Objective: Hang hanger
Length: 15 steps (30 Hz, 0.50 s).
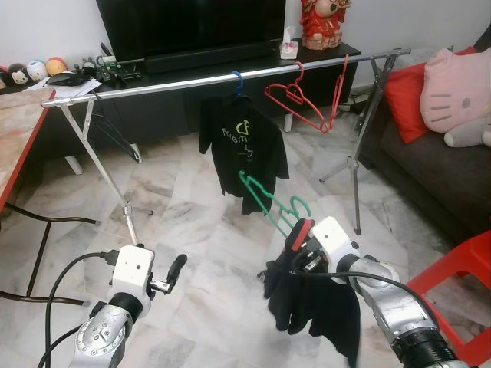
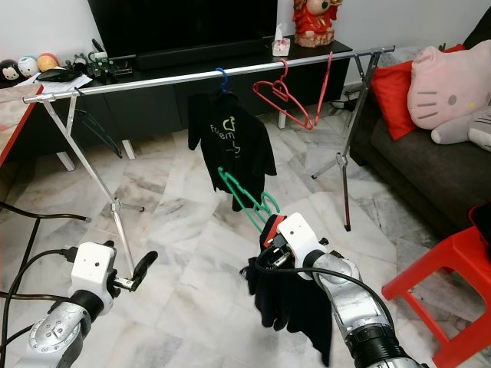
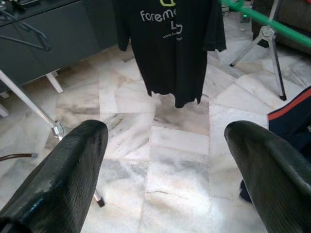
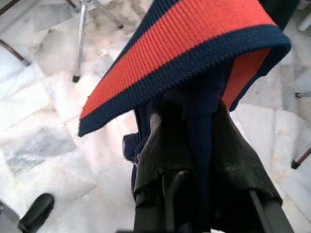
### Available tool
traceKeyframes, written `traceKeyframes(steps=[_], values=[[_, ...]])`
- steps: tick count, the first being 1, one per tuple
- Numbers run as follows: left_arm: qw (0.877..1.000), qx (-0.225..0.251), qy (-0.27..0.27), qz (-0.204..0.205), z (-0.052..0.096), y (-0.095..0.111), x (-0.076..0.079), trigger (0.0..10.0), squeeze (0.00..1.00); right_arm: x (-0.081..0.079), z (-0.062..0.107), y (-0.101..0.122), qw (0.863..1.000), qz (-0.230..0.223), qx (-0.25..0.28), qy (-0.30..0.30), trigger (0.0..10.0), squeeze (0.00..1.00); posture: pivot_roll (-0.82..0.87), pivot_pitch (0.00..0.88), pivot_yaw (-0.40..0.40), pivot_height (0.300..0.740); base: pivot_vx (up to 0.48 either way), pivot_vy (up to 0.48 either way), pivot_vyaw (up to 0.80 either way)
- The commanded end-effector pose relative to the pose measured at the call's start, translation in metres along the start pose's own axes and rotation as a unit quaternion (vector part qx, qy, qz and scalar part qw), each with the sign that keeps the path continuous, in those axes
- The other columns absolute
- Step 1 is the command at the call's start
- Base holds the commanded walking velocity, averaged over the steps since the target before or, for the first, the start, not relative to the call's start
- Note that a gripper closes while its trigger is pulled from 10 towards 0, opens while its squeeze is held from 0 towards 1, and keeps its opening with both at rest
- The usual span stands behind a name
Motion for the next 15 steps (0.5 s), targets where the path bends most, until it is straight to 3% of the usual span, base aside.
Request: traceKeyframes(steps=[1, 2, 4, 5, 10, 12, 15], values=[[1.000, -0.011, 0.000, -0.002, -0.001, -0.003, -0.001, 10.0, 0.00, 0.004, -0.002, 0.021, 1.000, 0.017, 0.026, 0.000, 10.0, 0.00, -0.11, 0.000, 0.056, 0.740, 0.000, 0.000, 0.00], [1.000, -0.011, -0.001, -0.002, -0.001, -0.003, -0.001, 10.0, 0.00, 0.004, -0.002, 0.021, 1.000, 0.017, 0.025, 0.003, 10.0, 0.00, -0.11, 0.000, 0.056, 0.740, 0.000, 0.000, 0.00], [0.997, -0.023, -0.075, 0.019, 0.005, -0.006, 0.017, 10.0, 0.00, -0.001, 0.009, 0.059, 0.991, 0.074, 0.066, 0.092, 10.0, 0.00, -0.11, 0.000, 0.035, 0.740, 0.000, 0.000, 0.00], [0.991, -0.034, -0.123, 0.033, 0.009, -0.006, 0.031, 10.0, 0.00, -0.010, 0.019, 0.079, 0.978, 0.111, 0.086, 0.153, 10.0, 0.00, -0.11, 0.000, 0.031, 0.740, 0.000, 0.000, 0.00], [0.984, -0.050, -0.165, 0.046, 0.013, -0.008, 0.046, 10.0, 0.00, -0.021, 0.031, 0.095, 0.963, 0.128, 0.117, 0.204, 10.0, 0.00, -0.11, 0.000, 0.030, 0.740, 0.000, 0.000, 0.00], [0.977, -0.068, -0.196, 0.050, 0.018, -0.014, 0.058, 10.0, 0.00, -0.027, 0.040, 0.094, 0.952, 0.151, 0.119, 0.239, 10.0, 0.00, -0.11, 0.000, 0.025, 0.740, 0.000, 0.000, 0.00], [0.969, -0.086, -0.225, 0.055, 0.025, -0.020, 0.067, 10.0, 0.00, -0.024, 0.043, 0.087, 0.948, 0.169, 0.103, 0.251, 10.0, 0.00, -0.11, 0.000, 0.023, 0.740, 0.000, 0.000, 0.00]])
Point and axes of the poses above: a point about 5 cm out from each wrist's last joint towards the gripper, its own z axis pointing back from the gripper into the wrist, its own y axis along the axis of the wrist's last joint, x = y × z, the point moved 6 cm from there along -z, pointing out of the wrist towards the gripper, and after that the axes turned 6 degrees about z, right-handed, at the moved point
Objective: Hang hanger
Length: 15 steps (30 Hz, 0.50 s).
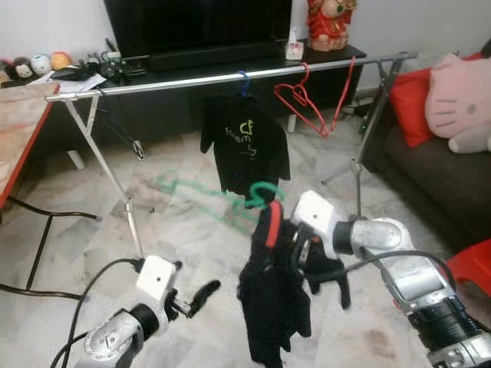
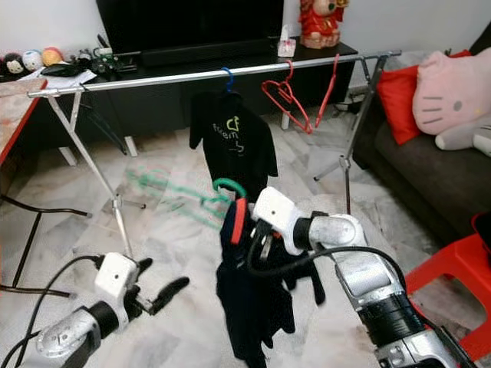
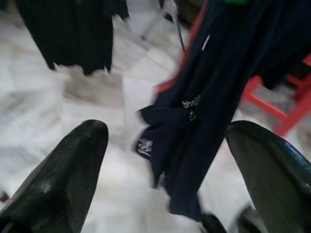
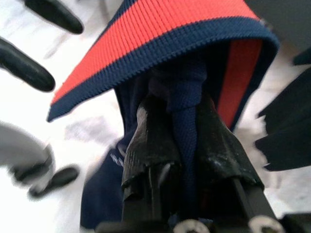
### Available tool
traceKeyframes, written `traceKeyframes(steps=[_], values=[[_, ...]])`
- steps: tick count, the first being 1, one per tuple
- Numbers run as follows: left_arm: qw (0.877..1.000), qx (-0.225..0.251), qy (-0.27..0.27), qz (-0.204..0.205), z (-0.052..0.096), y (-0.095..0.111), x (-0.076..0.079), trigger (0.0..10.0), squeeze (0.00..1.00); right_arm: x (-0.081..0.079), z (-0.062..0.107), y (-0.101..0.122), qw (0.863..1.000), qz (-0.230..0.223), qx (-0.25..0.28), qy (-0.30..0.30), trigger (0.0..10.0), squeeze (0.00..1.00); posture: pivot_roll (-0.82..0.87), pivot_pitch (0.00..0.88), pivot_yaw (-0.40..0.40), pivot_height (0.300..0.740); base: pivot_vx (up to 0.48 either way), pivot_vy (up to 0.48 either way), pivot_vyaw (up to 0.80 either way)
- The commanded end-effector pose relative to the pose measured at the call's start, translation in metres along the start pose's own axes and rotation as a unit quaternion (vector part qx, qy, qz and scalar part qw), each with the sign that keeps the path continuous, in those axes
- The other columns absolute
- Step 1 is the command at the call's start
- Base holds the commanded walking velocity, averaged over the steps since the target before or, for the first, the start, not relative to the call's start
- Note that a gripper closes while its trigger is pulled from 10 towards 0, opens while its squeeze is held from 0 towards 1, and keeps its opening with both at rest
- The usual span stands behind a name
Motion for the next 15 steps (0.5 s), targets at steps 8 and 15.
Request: traceKeyframes(steps=[8, 15], values=[[0.999, -0.008, -0.039, 0.006, -0.002, 0.003, 0.011, 10.0, 0.00, -0.018, 0.021, 0.016, 0.994, 0.047, 0.026, 0.093, 10.0, 0.00, -0.11, 0.000, 0.022, 0.740, 0.000, 0.000, 0.00], [0.999, -0.017, -0.028, 0.010, -0.003, 0.002, 0.004, 10.0, 0.00, -0.007, 0.035, 0.015, 0.992, 0.080, 0.007, 0.102, 10.0, 0.00, -0.12, 0.000, 0.022, 0.740, 0.000, 0.000, 0.00]])
Point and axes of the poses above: a point about 5 cm out from each wrist's last joint towards the gripper, its own z axis pointing back from the gripper into the wrist, its own y axis along the axis of the wrist's last joint, x = y × z, the point moved 6 cm from there along -z, pointing out of the wrist towards the gripper, and after that the axes turned 6 degrees about z, right-handed, at the moved point
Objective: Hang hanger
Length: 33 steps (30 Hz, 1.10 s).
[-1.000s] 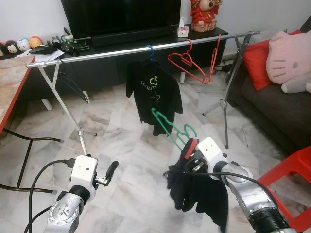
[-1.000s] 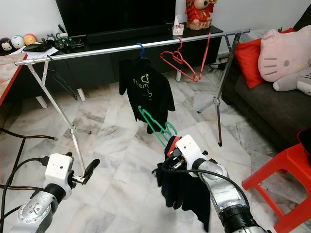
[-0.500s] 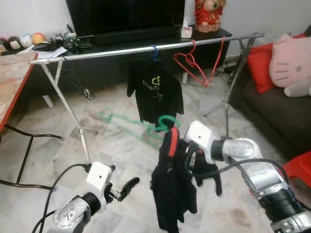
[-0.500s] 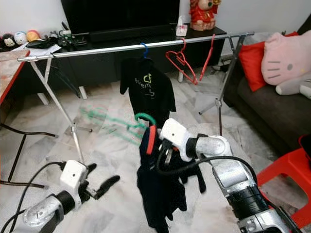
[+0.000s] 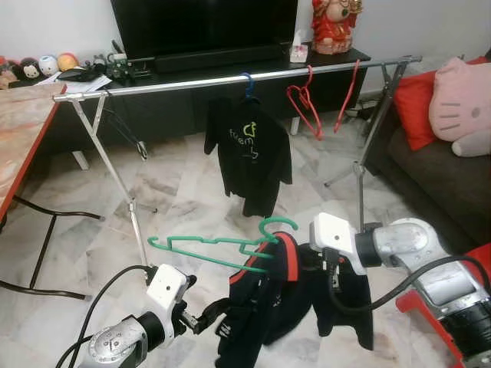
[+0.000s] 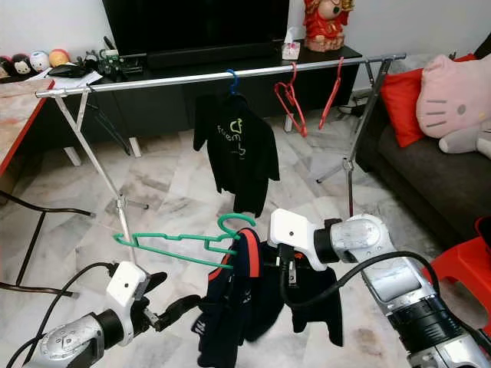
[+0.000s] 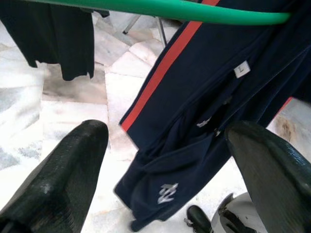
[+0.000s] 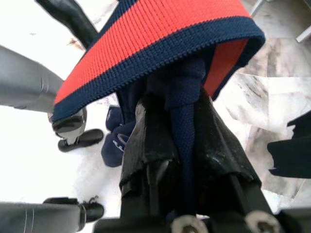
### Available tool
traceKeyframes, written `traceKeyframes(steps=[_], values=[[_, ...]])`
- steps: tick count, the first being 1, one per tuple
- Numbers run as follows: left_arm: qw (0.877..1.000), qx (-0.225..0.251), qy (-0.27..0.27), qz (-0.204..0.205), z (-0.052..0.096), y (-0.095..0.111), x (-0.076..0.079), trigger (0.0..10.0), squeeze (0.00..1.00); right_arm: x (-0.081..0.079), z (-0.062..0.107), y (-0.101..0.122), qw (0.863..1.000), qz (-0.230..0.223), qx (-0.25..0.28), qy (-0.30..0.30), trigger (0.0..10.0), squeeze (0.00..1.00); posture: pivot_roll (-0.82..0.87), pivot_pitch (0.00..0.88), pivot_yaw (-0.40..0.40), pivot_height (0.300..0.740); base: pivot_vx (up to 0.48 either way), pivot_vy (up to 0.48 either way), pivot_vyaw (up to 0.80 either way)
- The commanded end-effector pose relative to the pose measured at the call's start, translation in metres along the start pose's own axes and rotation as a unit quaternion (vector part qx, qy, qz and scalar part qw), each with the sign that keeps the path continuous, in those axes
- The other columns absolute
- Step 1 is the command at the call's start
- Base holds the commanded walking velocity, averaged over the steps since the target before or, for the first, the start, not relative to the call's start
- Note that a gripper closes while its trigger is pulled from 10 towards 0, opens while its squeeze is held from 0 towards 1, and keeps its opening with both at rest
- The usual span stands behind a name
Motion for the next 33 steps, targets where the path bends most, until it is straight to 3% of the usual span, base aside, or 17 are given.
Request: traceKeyframes(steps=[1, 5, 9, 12, 16, 19, 20, 22, 23, 24, 25, 27, 31, 33], values=[[1.000, -0.004, 0.003, -0.001, 0.001, 0.002, -0.004, 10.0, 0.00, 0.009, 0.009, 0.014, 0.999, 0.035, 0.007, -0.002, 10.0, 0.00, -0.12, 0.000, 0.022, 0.740, 0.000, 0.000, 0.00], [1.000, -0.008, 0.008, 0.010, 0.001, 0.001, -0.006, 10.0, 0.00, 0.010, 0.012, 0.023, 0.999, 0.047, 0.021, 0.004, 10.0, 0.00, -0.12, 0.000, 0.022, 0.740, 0.000, 0.000, 0.00], [0.999, 0.006, 0.020, 0.046, -0.005, 0.003, -0.002, 10.0, 0.00, 0.009, 0.014, 0.034, 0.997, 0.066, 0.042, 0.016, 10.0, 0.00, -0.12, 0.000, 0.024, 0.740, 0.000, 0.000, 0.00], [0.999, 0.004, 0.026, 0.045, -0.007, 0.002, -0.001, 10.0, 0.00, 0.008, 0.015, 0.033, 0.997, 0.068, 0.041, 0.021, 10.0, 0.00, -0.12, 0.000, 0.024, 0.740, 0.000, 0.000, 0.00], [0.998, 0.023, 0.027, 0.052, -0.018, 0.013, 0.006, 10.0, 0.00, -0.002, 0.019, 0.031, 0.991, 0.108, 0.030, 0.077, 10.0, 0.00, -0.12, 0.000, 0.026, 0.740, 0.000, 0.000, 0.00], [0.998, 0.035, 0.019, 0.052, -0.022, 0.022, 0.009, 10.0, 0.00, 0.008, 0.028, 0.026, 0.985, 0.146, -0.015, 0.092, 10.0, 0.00, -0.12, 0.000, 0.026, 0.740, 0.000, 0.000, 0.00], [0.998, 0.033, 0.020, 0.051, -0.023, 0.021, 0.009, 10.0, 0.00, 0.024, 0.033, 0.010, 0.978, 0.174, -0.088, 0.078, 10.0, 0.00, -0.12, 0.000, 0.026, 0.740, 0.000, 0.000, 0.00], [0.998, 0.028, 0.024, 0.049, -0.022, 0.018, 0.008, 10.0, 0.00, 0.042, 0.040, -0.007, 0.964, 0.200, -0.166, 0.057, 10.0, 0.00, -0.12, 0.000, 0.026, 0.740, 0.000, 0.000, 0.00], [0.998, 0.026, 0.025, 0.048, -0.021, 0.018, 0.007, 10.0, 0.00, 0.045, 0.042, -0.010, 0.960, 0.205, -0.181, 0.054, 10.0, 0.00, -0.12, 0.000, 0.026, 0.740, 0.000, 0.000, 0.00], [0.998, 0.022, 0.027, 0.046, -0.020, 0.015, 0.006, 10.0, 0.00, 0.057, 0.048, -0.021, 0.945, 0.229, -0.232, 0.042, 10.0, 0.00, -0.12, 0.000, 0.020, 0.740, 0.000, 0.000, 0.00], [0.998, 0.022, 0.027, 0.046, -0.020, 0.015, 0.006, 10.0, 0.00, 0.057, 0.048, -0.021, 0.945, 0.229, -0.232, 0.042, 10.0, 0.00, -0.12, 0.000, 0.020, 0.740, 0.000, 0.000, 0.00], [0.998, 0.018, 0.032, 0.044, -0.015, 0.012, 0.004, 10.0, 0.00, 0.070, 0.054, -0.027, 0.929, 0.248, -0.273, 0.025, 10.0, 0.00, -0.11, 0.000, 0.014, 0.740, 0.000, 0.000, 0.00], [0.998, 0.011, 0.040, 0.040, -0.010, 0.009, 0.000, 10.0, 0.00, 0.075, 0.053, -0.028, 0.922, 0.265, -0.280, 0.031, 10.0, 0.00, -0.11, 0.000, 0.012, 0.740, 0.000, 0.000, 0.00], [0.998, 0.007, 0.050, 0.034, -0.007, 0.007, -0.005, 10.0, 0.00, 0.077, 0.046, -0.030, 0.906, 0.303, -0.292, 0.048, 10.0, 0.00, -0.11, 0.000, 0.008, 0.740, 0.000, 0.000, 0.00]])
Point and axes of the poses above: a point about 5 cm out from each wrist's last joint towards the gripper, its own z axis pointing back from the gripper into the wrist, its own y axis along the axis of the wrist's last joint, x = y × z, the point moved 6 cm from there along -z, pointing out of the wrist towards the gripper, and after that the axes turned 6 degrees about z, right-handed, at the moved point
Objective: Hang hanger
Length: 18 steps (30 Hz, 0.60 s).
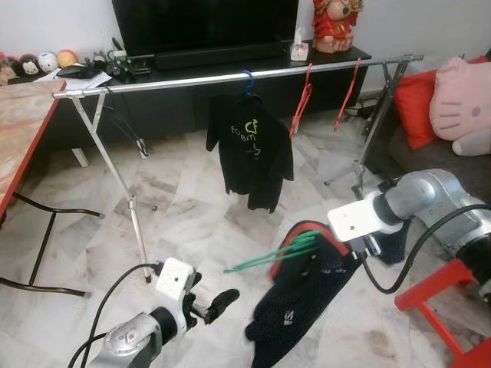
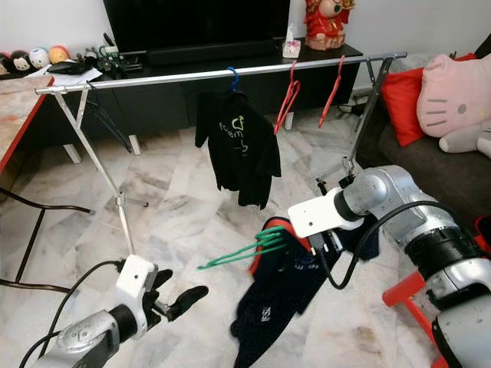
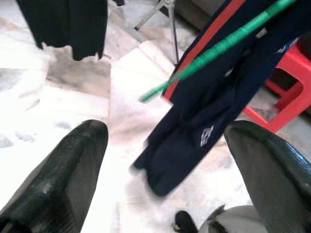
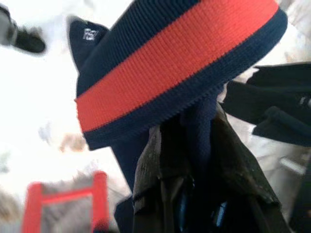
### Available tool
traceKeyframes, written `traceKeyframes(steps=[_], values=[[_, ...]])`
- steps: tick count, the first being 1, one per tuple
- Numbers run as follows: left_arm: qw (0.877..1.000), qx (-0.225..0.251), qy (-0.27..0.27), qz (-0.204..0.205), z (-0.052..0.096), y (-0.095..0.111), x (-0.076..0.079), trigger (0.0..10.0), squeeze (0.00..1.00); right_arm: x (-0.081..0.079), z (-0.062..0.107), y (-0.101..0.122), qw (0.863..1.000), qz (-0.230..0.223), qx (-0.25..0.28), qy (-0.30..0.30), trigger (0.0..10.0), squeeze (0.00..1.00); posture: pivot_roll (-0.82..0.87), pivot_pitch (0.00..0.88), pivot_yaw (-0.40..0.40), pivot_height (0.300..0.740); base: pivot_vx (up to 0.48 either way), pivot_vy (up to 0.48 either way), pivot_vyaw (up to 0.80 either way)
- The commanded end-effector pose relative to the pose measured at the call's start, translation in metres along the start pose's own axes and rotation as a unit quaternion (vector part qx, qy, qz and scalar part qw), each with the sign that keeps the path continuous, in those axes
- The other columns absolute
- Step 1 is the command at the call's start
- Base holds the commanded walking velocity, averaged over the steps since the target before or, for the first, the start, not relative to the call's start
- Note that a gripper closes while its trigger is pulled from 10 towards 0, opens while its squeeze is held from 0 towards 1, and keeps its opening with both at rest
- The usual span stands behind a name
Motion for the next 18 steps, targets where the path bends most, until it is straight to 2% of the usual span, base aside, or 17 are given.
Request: traceKeyframes(steps=[1, 6, 7, 9, 14, 16, 18], values=[[1.000, 0.002, 0.011, -0.017, 0.003, 0.004, -0.004, 10.0, 0.00, 0.011, 0.001, 0.006, 0.999, 0.052, -0.004, -0.008, 10.0, 0.00, -0.11, 0.000, 0.009, 0.740, 0.000, 0.000, 0.00], [1.000, 0.002, 0.021, -0.022, 0.003, 0.004, -0.010, 10.0, 0.00, 0.013, 0.000, 0.010, 0.992, 0.127, -0.015, 0.005, 10.0, 0.00, -0.12, 0.000, 0.012, 0.740, 0.000, 0.000, 0.00], [0.999, -0.007, 0.027, -0.037, 0.004, 0.001, -0.014, 10.0, 0.00, 0.014, 0.001, 0.011, 0.985, 0.168, -0.025, 0.016, 10.0, 0.00, -0.12, 0.000, 0.012, 0.740, 0.000, 0.000, 0.00], [0.999, -0.011, 0.030, -0.040, 0.004, 0.000, -0.016, 10.0, 0.00, 0.015, 0.001, 0.010, 0.982, 0.185, -0.033, 0.023, 10.0, 0.00, -0.12, 0.000, 0.012, 0.740, 0.000, 0.000, 0.00], [0.999, -0.011, 0.031, -0.040, 0.005, 0.000, -0.017, 10.0, 0.00, 0.015, 0.001, 0.008, 0.980, 0.195, -0.034, 0.024, 10.0, 0.00, -0.12, 0.000, 0.012, 0.740, 0.000, 0.000, 0.00], [0.998, -0.009, 0.049, -0.048, 0.007, -0.001, -0.023, 10.0, 0.00, 0.028, 0.003, -0.001, 0.964, 0.250, -0.093, 0.018, 10.0, 0.00, -0.12, 0.000, 0.006, 0.740, 0.000, 0.000, 0.00], [0.997, -0.006, 0.063, -0.052, 0.007, 0.000, -0.028, 10.0, 0.00, 0.041, 0.005, -0.007, 0.949, 0.285, -0.133, -0.001, 10.0, 0.00, -0.12, 0.000, 0.004, 0.740, 0.000, 0.000, 0.00]])
Point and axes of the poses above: a point about 5 cm out from each wrist's last joint towards the gripper, its own z axis pointing back from the gripper into the wrist, its own y axis along the axis of the wrist's last joint, x = y × z, the point moved 6 cm from there along -z, pointing out of the wrist towards the gripper, and after that the axes turned 6 degrees about z, right-handed, at the moved point
